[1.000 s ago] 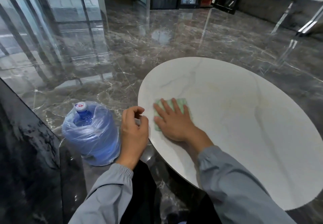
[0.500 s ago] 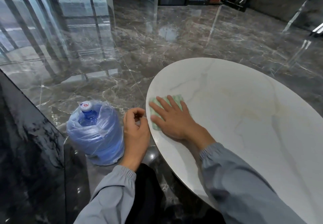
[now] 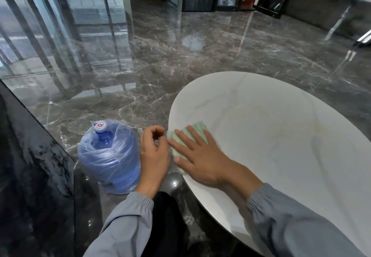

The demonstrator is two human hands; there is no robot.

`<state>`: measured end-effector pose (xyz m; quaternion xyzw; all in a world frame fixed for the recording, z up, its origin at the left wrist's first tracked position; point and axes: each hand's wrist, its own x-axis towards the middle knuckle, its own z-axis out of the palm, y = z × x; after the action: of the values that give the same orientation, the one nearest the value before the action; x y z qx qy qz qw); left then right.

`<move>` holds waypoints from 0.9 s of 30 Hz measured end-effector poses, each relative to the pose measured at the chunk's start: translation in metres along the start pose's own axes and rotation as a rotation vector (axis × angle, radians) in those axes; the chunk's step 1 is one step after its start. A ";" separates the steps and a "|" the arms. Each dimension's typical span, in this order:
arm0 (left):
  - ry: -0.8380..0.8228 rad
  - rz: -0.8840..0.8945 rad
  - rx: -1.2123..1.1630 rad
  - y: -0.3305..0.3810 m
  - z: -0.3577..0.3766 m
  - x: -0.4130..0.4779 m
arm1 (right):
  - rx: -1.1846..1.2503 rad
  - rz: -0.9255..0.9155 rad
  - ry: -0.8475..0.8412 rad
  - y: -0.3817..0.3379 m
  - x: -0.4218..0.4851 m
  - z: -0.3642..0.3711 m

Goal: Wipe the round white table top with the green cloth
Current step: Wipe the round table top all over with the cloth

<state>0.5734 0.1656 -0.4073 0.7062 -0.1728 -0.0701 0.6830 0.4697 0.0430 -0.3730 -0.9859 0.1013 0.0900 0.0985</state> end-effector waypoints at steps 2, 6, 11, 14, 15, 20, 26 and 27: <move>0.001 0.007 0.000 -0.004 0.000 0.001 | 0.002 -0.037 -0.023 -0.001 -0.030 0.004; -0.002 0.013 -0.008 -0.008 0.003 0.001 | 0.007 0.016 -0.013 0.007 -0.016 0.000; -0.024 0.008 0.029 -0.007 0.009 0.002 | 0.032 0.147 0.049 0.027 0.077 -0.015; -0.064 0.037 0.115 -0.001 0.012 0.003 | 0.077 0.211 0.041 0.055 0.101 -0.028; -0.076 0.081 0.160 0.000 0.012 0.004 | 0.086 0.235 0.034 0.065 0.099 -0.030; -0.198 0.386 0.383 0.008 0.027 -0.005 | 0.127 0.433 0.099 0.118 0.045 -0.027; -0.483 0.629 0.632 0.011 0.071 -0.038 | 0.126 0.461 0.108 0.116 -0.024 -0.011; -0.510 0.655 0.661 0.012 0.075 -0.042 | 0.129 0.462 0.115 0.119 -0.037 -0.007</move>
<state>0.5072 0.1095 -0.4060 0.7535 -0.5577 0.0356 0.3462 0.4093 -0.0656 -0.3794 -0.9317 0.3350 0.0471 0.1320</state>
